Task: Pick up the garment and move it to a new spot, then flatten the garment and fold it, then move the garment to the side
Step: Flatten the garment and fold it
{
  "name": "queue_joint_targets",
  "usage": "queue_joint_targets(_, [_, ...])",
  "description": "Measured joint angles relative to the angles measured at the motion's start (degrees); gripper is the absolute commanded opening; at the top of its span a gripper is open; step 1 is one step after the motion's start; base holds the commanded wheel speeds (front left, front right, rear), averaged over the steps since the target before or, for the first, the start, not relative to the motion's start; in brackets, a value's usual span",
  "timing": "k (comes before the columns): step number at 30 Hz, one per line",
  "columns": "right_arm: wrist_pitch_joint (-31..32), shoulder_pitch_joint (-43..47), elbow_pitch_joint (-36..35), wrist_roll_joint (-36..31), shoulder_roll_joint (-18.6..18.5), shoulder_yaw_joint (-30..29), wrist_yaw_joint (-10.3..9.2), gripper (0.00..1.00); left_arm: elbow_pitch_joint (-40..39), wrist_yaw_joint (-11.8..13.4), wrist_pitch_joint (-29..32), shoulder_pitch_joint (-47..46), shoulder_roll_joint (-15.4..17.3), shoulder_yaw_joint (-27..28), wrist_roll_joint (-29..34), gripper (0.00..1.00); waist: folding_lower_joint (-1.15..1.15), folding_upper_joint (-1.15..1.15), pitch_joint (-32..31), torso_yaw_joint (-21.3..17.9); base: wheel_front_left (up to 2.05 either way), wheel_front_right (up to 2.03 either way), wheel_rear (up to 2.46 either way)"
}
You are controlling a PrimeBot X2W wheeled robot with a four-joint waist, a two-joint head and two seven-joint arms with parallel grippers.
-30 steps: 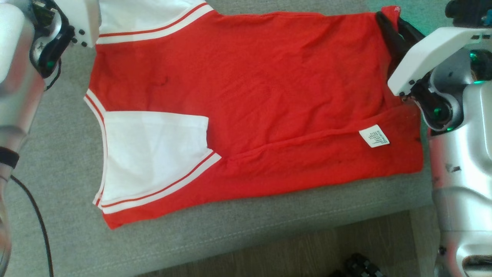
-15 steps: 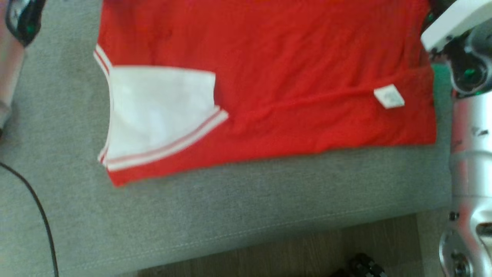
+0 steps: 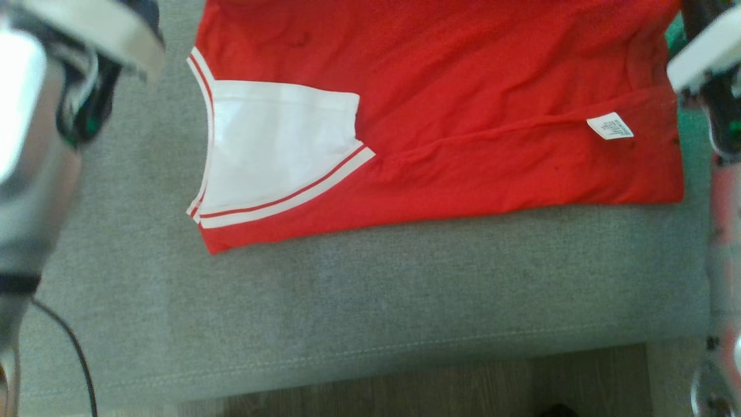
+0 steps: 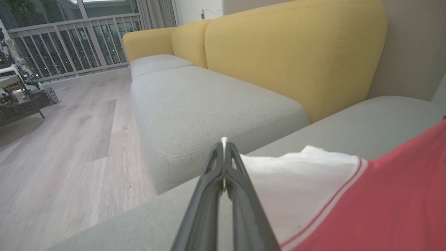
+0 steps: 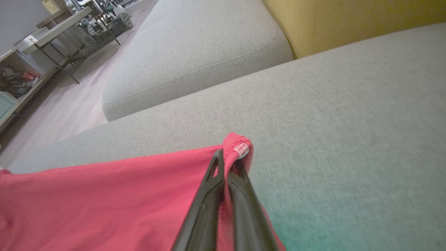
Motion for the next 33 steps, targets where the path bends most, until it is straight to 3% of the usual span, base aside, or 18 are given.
queue_joint_targets(6, [1.5,7.3,-4.3,1.3,-2.4,-0.2,0.00,0.00,-9.9,0.0,0.0,13.1,2.7,3.9,-0.4,0.00,0.00,0.00,-1.9,1.2,0.00,0.00,0.00])
queue_joint_targets(14, [4.6,16.5,-12.1,1.8,-2.8,-1.5,0.00,0.00,-22.0,3.5,0.1,27.2,6.1,6.2,-2.4,0.00,0.00,0.00,-4.2,2.0,0.00,0.00,0.00])
queue_joint_targets(22, [6.3,24.4,-16.5,2.2,-1.4,-3.3,0.00,0.00,-28.9,8.0,2.4,36.9,7.3,5.4,-3.9,0.00,0.00,0.00,-5.0,2.3,0.00,0.00,0.00])
queue_joint_targets(28, [6.7,26.2,-16.8,1.5,-0.3,-3.1,0.00,0.00,-29.7,10.2,2.5,41.2,6.6,3.4,-4.1,0.00,0.00,0.00,-5.3,2.2,0.00,0.00,0.00])
queue_joint_targets(29, [6.7,26.2,-16.8,1.3,-0.1,-2.9,0.00,0.16,-29.7,10.7,2.5,41.6,6.4,3.3,-4.1,0.00,0.00,0.00,-5.4,2.1,0.00,0.00,0.00])
queue_joint_targets(30, [6.6,26.2,-16.7,1.1,0.2,-2.7,0.00,0.44,-29.5,11.1,2.4,42.0,5.9,3.3,-4.2,0.00,0.00,0.00,-5.6,2.1,0.00,0.00,0.00])
queue_joint_targets(31, [6.2,26.2,-16.6,1.1,0.4,-2.5,0.00,0.91,-29.3,11.6,2.3,42.3,5.2,3.2,-4.1,0.00,0.00,0.00,-5.8,2.0,0.00,0.00,0.00])
queue_joint_targets(32, [5.5,26.3,-16.4,0.7,0.6,-2.5,0.00,1.00,-29.0,12.0,2.2,42.6,4.4,3.0,-4.2,0.00,0.00,0.00,-6.1,1.9,0.00,0.00,0.00])
queue_joint_targets(33, [4.9,26.3,-16.4,0.1,0.8,-2.6,0.00,1.00,-28.7,12.4,2.1,43.1,3.6,2.9,-4.6,0.28,0.00,0.00,-6.4,1.9,0.00,0.00,0.00])
